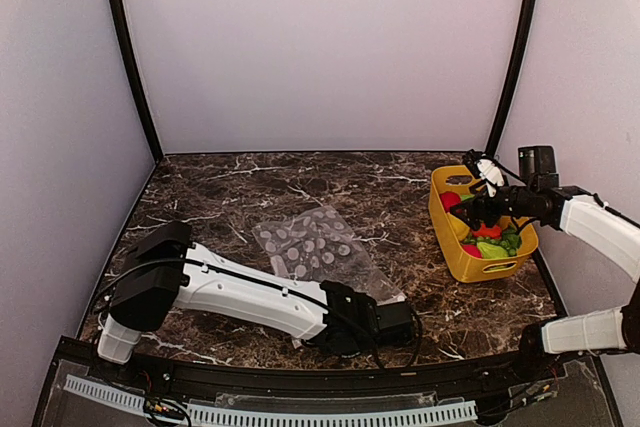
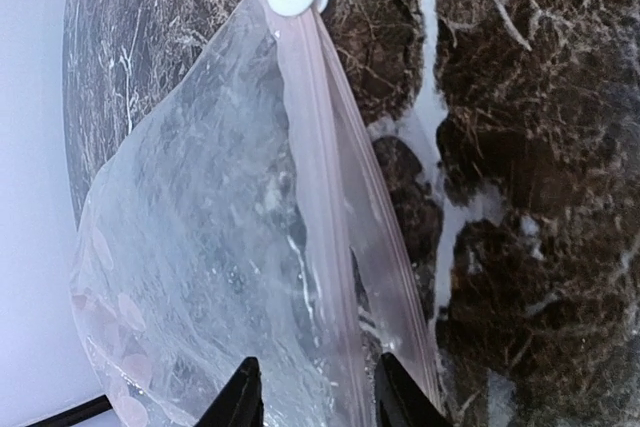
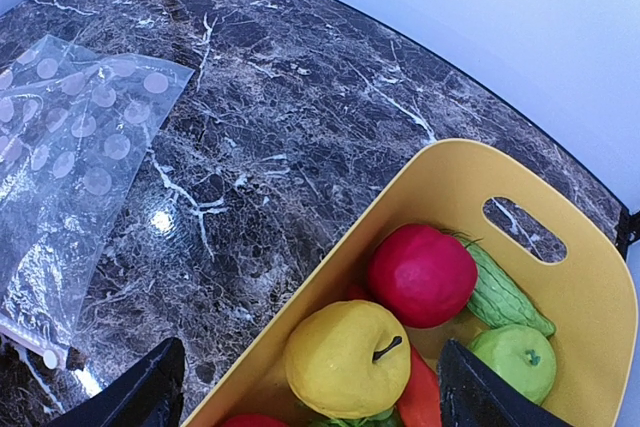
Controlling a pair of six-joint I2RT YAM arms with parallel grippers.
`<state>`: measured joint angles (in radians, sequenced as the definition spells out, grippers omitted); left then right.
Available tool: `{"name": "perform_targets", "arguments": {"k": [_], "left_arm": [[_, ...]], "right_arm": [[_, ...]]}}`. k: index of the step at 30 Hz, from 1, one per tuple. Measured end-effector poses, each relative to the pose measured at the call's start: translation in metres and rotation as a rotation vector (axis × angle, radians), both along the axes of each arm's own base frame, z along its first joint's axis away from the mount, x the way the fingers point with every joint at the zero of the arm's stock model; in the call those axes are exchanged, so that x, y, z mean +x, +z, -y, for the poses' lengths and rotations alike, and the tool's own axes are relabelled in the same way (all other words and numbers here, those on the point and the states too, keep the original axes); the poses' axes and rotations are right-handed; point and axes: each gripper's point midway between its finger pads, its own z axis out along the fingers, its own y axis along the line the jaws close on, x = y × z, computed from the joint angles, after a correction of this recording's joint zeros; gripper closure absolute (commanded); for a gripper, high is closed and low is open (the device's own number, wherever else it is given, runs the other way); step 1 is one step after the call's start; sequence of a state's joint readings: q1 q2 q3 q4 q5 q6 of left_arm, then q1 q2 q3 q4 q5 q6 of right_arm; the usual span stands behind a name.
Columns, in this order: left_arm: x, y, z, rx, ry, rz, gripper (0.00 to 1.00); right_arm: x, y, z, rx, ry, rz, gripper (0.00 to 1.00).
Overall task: Place the food in the zip-top bag and seal the zipper
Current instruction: Pick up the zipper food storage bag at the center of the board.
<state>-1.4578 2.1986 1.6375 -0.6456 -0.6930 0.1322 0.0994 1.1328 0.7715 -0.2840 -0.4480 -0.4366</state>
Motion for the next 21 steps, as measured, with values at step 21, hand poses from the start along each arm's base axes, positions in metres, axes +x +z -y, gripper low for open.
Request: {"name": "perform_targets", "arguments": {"k": [21], "left_arm": [[0.052,0.000,-0.022,0.099,0.096,0.184,0.99]], "right_arm": [[-0.001,-0.003,0.000,0.000,0.000,-0.006,0.16]]}}
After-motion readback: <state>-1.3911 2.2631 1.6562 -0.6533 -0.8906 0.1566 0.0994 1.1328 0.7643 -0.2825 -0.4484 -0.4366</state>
